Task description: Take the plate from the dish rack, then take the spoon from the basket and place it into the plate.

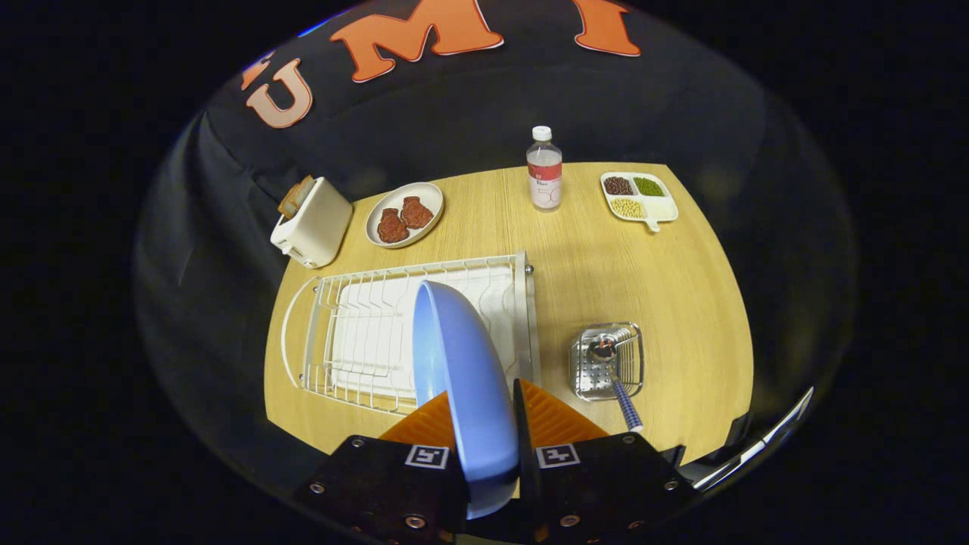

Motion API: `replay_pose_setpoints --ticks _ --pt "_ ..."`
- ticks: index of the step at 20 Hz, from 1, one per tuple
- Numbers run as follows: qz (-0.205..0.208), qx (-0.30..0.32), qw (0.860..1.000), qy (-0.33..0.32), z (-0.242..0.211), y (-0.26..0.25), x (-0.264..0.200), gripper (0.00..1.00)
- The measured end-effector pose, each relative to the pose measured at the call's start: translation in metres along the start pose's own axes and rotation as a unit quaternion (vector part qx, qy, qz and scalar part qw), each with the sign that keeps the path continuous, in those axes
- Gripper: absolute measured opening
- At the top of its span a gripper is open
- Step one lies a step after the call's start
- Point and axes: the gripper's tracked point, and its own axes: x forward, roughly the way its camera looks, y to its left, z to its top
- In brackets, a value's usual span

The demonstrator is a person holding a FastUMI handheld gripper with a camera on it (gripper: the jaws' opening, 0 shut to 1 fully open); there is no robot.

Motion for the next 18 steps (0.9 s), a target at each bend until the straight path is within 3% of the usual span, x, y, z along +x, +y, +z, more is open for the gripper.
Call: replay_pose_setpoints --ticks 4,10,18 --pt "0.033 -0.029 0.999 -0.013 -0.046 -0.008 0.000 0.28" --pt "0.130 0.055 0.990 -0.005 -0.109 -0.017 0.015 0.28" --pt "0.176 0.093 0.980 -0.006 -0.164 -0.020 0.057 0.28"
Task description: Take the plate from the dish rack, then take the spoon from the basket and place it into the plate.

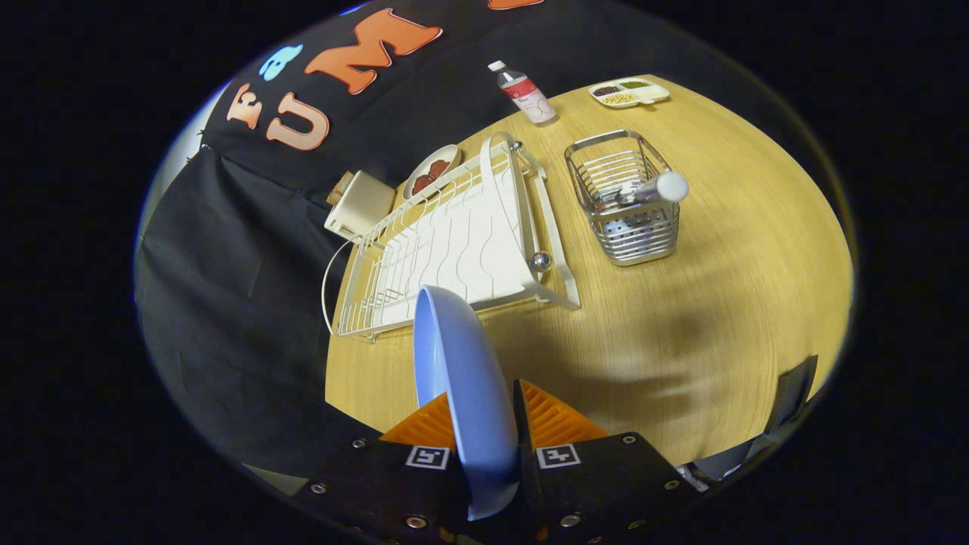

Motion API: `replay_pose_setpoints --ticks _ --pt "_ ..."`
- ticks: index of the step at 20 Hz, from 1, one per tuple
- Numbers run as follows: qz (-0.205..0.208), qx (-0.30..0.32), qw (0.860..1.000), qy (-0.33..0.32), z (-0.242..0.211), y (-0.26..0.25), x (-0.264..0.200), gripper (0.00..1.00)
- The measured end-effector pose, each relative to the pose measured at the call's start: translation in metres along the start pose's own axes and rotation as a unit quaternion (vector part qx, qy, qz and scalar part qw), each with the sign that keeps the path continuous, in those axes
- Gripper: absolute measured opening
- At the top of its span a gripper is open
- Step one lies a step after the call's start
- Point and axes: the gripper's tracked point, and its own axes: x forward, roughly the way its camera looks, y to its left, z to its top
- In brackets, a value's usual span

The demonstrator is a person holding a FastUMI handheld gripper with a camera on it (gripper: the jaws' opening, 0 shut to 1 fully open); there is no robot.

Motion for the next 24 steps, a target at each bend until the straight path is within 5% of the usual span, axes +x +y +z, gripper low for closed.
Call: replay_pose_setpoints --ticks 10,13,19,24 --pt "0.011 0.041 0.998 -0.036 -0.017 0.008 0.066 0.29" --pt "-0.009 0.043 0.998 -0.039 -0.020 0.000 0.074 0.52" --pt "-0.066 0.036 0.989 -0.127 0.029 -0.039 0.027 0.75" --pt "-0.143 -0.038 0.956 -0.254 0.097 -0.078 -0.043 0.80"
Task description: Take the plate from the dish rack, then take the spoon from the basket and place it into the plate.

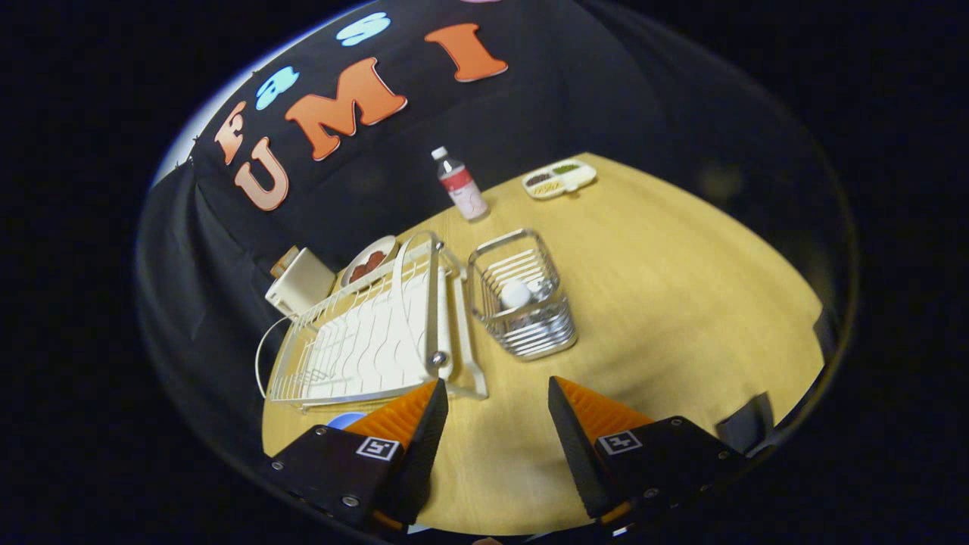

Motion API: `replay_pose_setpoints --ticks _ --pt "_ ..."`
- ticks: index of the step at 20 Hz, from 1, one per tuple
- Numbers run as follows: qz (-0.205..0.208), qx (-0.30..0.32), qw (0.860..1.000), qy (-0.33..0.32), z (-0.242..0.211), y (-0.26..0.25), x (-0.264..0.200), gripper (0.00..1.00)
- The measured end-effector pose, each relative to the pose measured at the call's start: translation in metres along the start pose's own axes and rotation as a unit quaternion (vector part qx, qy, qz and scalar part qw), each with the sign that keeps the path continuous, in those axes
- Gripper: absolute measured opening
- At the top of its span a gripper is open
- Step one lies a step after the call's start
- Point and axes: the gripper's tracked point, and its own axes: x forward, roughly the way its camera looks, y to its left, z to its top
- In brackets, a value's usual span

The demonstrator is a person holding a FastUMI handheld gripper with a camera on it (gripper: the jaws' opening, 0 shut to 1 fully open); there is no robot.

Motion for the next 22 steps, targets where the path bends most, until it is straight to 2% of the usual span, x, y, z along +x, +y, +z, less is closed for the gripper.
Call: replay_pose_setpoints --ticks 2,5,8,10,11,12,15,18,22 --pt "-0.001 -0.046 0.998 -0.045 0.026 -0.004 -0.001 0.80" --pt "0.007 -0.101 0.993 -0.057 0.036 0.000 0.013 0.80" --pt "0.013 -0.128 0.990 -0.059 0.040 0.002 0.032 0.71" --pt "0.012 -0.141 0.987 -0.072 0.050 0.000 0.041 0.58" --pt "0.010 -0.144 0.986 -0.079 0.056 0.000 0.044 0.48" --pt "0.009 -0.147 0.986 -0.082 0.057 0.000 0.048 0.43" --pt "0.009 -0.156 0.985 -0.076 0.061 0.004 0.053 0.19" --pt "0.031 -0.151 0.986 -0.061 0.062 0.016 0.049 0.16" --pt "0.040 -0.178 0.979 -0.086 0.085 0.032 0.034 0.15"
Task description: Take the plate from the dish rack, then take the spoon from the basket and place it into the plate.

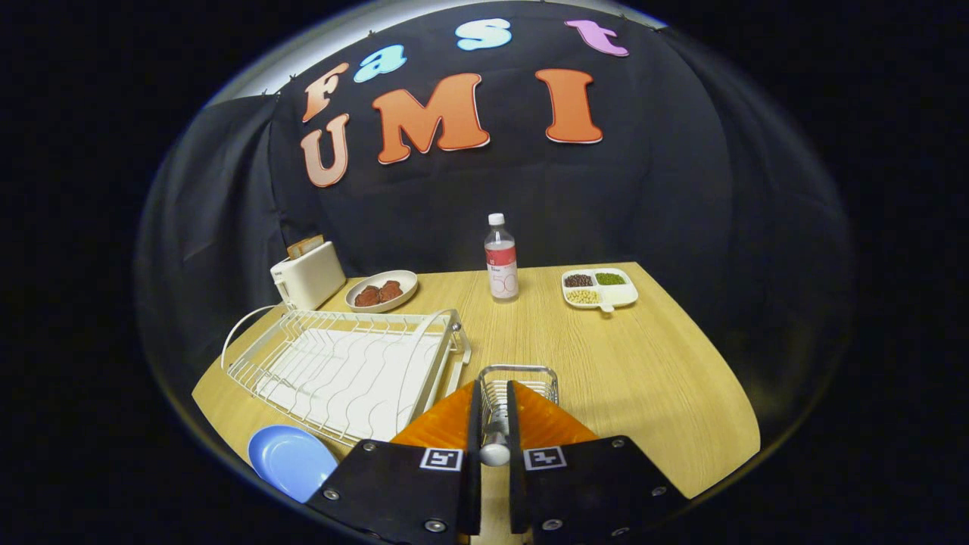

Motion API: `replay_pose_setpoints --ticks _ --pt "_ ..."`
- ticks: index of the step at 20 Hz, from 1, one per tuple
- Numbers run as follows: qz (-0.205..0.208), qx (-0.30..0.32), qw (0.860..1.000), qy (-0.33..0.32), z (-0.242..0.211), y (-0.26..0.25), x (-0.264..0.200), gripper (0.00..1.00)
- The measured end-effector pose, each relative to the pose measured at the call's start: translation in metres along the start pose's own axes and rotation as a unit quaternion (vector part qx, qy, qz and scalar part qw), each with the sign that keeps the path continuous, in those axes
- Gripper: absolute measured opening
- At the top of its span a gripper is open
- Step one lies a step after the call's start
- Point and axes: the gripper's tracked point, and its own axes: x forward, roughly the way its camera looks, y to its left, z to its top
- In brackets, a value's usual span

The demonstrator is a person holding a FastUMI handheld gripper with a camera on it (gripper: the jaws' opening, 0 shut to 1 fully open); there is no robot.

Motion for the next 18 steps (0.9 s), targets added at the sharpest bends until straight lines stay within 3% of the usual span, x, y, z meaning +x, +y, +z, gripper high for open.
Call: replay_pose_setpoints --ticks 10,14,18 --pt "-0.064 -0.008 0.997 -0.051 0.061 0.025 -0.049 0.13" --pt "-0.064 -0.002 0.995 -0.073 0.082 0.063 -0.080 0.13" --pt "-0.028 0.012 0.997 -0.076 0.083 0.124 -0.102 0.13"
